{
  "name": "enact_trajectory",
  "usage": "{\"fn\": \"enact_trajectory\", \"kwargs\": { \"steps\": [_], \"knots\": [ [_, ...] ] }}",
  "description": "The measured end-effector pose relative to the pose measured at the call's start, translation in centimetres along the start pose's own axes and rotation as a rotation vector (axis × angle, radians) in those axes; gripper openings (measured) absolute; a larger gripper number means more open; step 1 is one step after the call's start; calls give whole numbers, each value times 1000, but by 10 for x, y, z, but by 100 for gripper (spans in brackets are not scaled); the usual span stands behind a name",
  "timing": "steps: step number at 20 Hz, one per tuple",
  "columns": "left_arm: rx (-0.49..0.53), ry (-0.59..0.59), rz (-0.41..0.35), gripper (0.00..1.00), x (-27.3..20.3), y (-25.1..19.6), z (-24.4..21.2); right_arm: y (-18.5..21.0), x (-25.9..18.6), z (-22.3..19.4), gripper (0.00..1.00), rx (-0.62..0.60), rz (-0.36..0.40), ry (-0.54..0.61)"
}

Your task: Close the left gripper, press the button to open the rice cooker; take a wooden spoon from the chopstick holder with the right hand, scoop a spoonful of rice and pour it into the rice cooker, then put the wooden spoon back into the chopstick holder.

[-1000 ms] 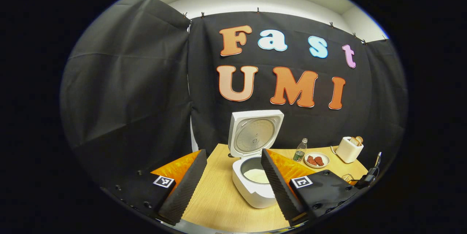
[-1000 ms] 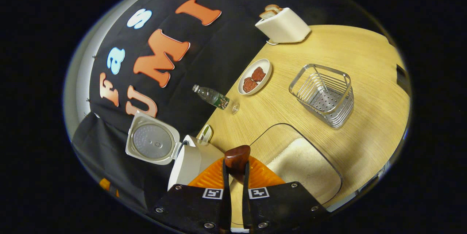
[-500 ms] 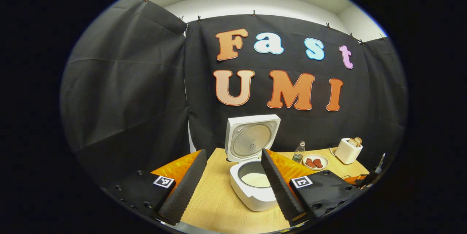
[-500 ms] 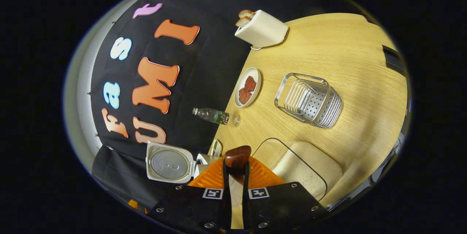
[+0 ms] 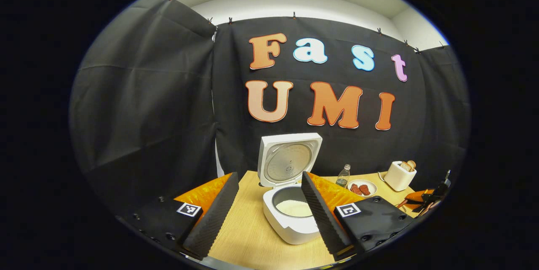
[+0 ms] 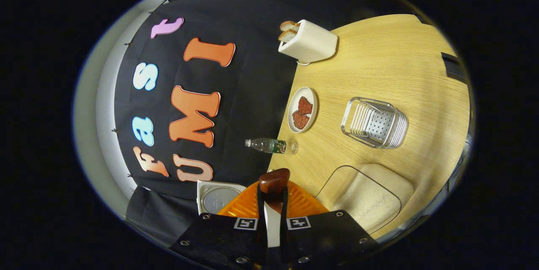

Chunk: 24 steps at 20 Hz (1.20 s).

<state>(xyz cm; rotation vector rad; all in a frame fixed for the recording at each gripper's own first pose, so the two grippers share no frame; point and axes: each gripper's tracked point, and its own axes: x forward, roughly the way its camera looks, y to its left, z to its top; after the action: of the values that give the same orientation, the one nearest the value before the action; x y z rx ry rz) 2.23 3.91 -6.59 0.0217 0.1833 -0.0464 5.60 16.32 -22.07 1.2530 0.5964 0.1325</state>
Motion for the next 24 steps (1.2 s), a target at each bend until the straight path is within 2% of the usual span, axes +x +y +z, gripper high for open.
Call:
{"fn": "enact_trajectory", "kwargs": {
  "steps": [13,24],
  "knots": [
    [-30,-6,16,100,7,17,-1,87,30,-9,11,37,88,42],
    [-40,9,-31,100,13,16,3,150,84,-49,11,25,130,61]
  ]
}}
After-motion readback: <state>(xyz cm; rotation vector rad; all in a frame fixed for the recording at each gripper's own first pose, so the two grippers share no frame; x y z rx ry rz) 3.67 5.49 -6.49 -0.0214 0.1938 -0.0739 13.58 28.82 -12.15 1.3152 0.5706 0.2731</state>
